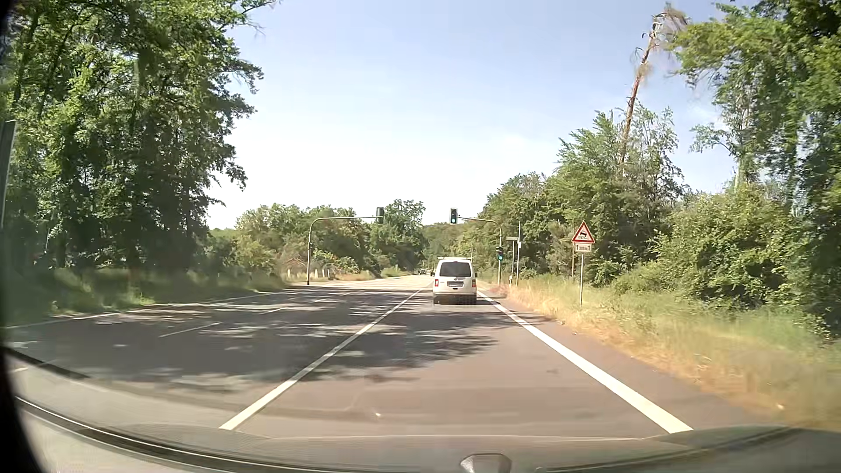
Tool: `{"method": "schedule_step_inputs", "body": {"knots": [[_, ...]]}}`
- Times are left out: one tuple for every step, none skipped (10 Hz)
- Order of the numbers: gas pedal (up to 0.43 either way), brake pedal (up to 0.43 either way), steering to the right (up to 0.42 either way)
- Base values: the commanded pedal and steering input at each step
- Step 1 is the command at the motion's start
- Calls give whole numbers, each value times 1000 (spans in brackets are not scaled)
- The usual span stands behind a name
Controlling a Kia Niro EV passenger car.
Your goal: Follow the waypoints while adhering to traffic rules and regulations
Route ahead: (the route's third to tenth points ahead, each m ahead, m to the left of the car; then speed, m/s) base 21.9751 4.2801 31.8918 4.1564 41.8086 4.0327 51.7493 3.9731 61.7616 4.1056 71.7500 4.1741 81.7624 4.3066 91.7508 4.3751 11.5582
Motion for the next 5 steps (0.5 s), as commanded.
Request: {"method": "schedule_step_inputs", "body": {"knots": [[157, 30, 1], [157, 30, 1], [169, 30, 1], [169, 30, 1], [177, 30, 1]]}}
